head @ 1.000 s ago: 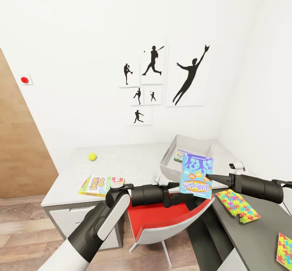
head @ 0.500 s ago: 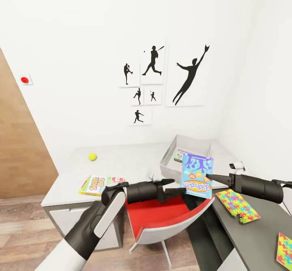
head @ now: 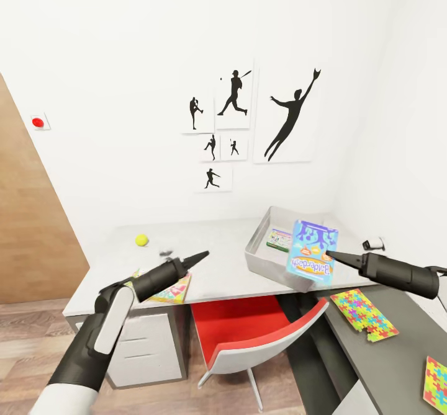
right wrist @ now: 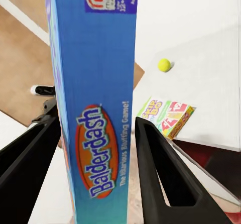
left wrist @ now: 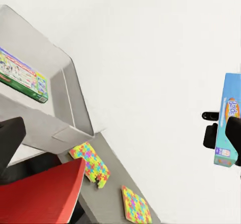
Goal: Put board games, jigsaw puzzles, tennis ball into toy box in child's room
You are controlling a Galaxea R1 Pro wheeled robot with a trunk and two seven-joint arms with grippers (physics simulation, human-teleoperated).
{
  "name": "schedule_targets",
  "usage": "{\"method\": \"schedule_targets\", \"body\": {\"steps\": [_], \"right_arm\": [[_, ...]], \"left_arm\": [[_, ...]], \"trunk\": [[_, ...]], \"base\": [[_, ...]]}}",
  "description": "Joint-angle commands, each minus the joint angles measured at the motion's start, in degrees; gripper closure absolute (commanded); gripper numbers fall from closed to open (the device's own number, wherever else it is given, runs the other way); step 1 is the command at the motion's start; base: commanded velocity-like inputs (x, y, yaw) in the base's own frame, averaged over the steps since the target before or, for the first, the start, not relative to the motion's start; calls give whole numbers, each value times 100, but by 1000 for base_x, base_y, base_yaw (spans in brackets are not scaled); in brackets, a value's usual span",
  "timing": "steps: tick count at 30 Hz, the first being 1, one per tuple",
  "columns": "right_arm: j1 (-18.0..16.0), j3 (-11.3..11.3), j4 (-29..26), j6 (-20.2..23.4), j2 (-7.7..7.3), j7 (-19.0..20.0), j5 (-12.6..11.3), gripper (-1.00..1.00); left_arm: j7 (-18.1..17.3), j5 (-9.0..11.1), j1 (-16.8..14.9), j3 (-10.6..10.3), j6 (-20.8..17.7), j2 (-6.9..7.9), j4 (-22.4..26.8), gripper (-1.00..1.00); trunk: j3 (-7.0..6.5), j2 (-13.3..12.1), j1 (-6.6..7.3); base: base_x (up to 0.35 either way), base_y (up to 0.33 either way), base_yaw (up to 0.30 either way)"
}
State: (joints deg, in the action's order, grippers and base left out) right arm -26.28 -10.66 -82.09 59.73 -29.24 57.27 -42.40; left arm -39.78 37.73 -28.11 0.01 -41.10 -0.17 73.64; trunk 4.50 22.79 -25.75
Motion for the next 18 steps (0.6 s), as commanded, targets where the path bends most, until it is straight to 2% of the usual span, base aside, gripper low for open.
{"method": "schedule_targets", "body": {"steps": [1,2,5,6,10,14,18], "right_arm": [[-20,-21,28,27,-3,39,4,100],[-20,-21,28,27,-3,39,4,100],[-41,-122,79,27,2,41,9,100],[-41,-122,79,27,2,41,9,100],[-53,-250,111,27,10,40,28,100],[-58,-294,121,27,13,39,38,100],[-57,-321,128,27,33,39,39,100]], "left_arm": [[18,32,16,195,-104,4,8,-100],[18,32,16,195,-104,4,8,-100],[66,53,64,574,-313,15,36,-100],[66,53,64,574,-313,15,36,-100],[104,62,99,797,-508,-6,187,-100],[152,48,119,829,-582,-36,428,-100],[354,68,180,808,-629,-79,674,-100]], "trunk": [[13,13,-4],[13,13,-4],[13,13,-4],[13,13,-4],[13,13,-4],[13,13,-4],[13,13,-4]], "base": [[0,0,0],[0,0,0],[0,0,0],[0,0,0],[0,0,0],[0,0,0],[0,3,0]]}}
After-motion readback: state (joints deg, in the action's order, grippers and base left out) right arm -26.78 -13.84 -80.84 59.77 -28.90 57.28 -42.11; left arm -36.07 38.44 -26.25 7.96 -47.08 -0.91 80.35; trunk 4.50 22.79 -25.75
